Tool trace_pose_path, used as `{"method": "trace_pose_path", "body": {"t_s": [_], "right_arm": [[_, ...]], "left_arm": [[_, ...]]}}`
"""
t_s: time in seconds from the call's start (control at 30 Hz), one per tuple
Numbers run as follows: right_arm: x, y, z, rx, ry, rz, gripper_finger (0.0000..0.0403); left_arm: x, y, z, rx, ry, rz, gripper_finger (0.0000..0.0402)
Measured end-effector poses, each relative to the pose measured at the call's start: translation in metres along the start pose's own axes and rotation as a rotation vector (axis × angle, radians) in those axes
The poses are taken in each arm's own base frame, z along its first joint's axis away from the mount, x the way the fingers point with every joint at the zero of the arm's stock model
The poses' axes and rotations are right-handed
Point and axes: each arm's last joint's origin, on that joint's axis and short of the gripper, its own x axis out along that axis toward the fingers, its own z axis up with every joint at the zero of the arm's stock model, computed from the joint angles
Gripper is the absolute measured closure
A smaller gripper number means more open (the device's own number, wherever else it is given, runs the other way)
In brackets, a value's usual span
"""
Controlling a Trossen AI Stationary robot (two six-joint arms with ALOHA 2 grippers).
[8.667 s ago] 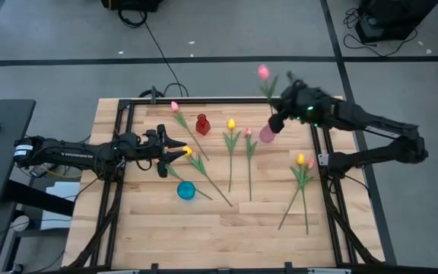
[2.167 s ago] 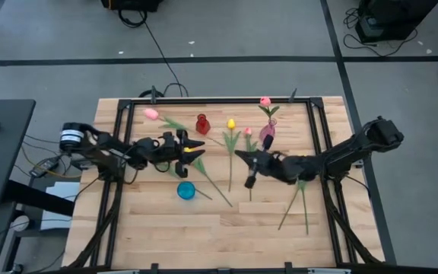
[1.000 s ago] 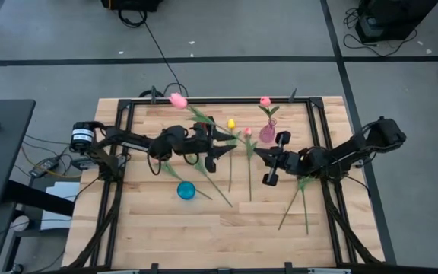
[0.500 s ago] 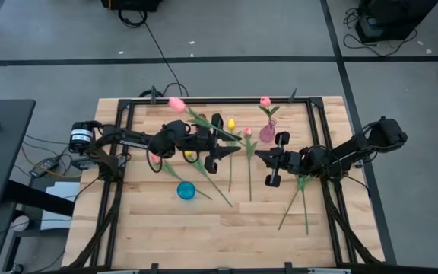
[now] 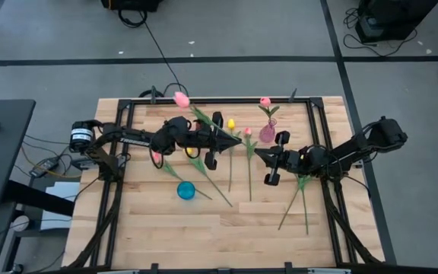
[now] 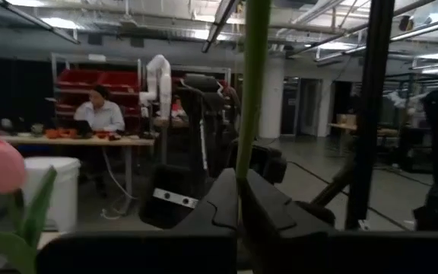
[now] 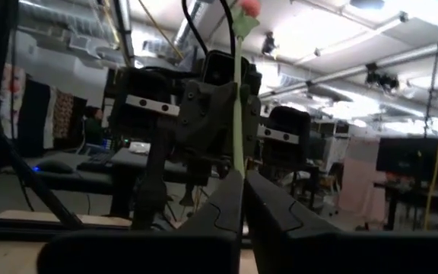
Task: Sort flowers into vase by color
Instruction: Put the pink tulip into the violet flower vase
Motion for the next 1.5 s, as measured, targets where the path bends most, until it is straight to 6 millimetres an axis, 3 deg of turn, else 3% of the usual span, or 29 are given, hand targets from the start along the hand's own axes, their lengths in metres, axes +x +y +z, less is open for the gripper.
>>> {"method": "trace_pose_path", "body": {"t_s": [0.17, 0.37, 0.5, 0.67, 0.9, 1.03, 1.5], "right_arm": [[0.000, 0.001, -0.004, 0.064, 0.040, 0.000, 0.0336], [0.000, 0.002, -0.013, 0.138, 0.149, -0.026, 0.0274], [0.013, 0.001, -0.016, 0.166, 0.231, -0.061, 0.0248], [0.050, 0.001, -0.012, 0.150, 0.409, -0.032, 0.0245], [0.094, 0.001, 0.021, 0.135, 0.436, 0.053, 0.0249], [0.103, -0.002, 0.032, 0.136, 0.400, 0.040, 0.0254], [0.107, -0.008, 0.035, 0.157, 0.349, 0.076, 0.0265]], "left_arm": [[-0.004, 0.007, -0.002, -0.044, 0.071, -0.016, 0.0396], [-0.019, 0.012, 0.005, -0.056, 0.276, 0.035, 0.0398], [-0.032, 0.009, 0.009, -0.058, 0.411, 0.069, 0.0398], [-0.039, 0.007, 0.001, -0.060, 0.536, 0.112, 0.0398], [-0.042, 0.000, -0.011, -0.038, 0.653, 0.169, 0.0397], [-0.042, -0.007, -0.014, -0.015, 0.688, 0.198, 0.0397], [-0.036, -0.020, -0.013, 0.071, 0.654, 0.304, 0.0396]]}}
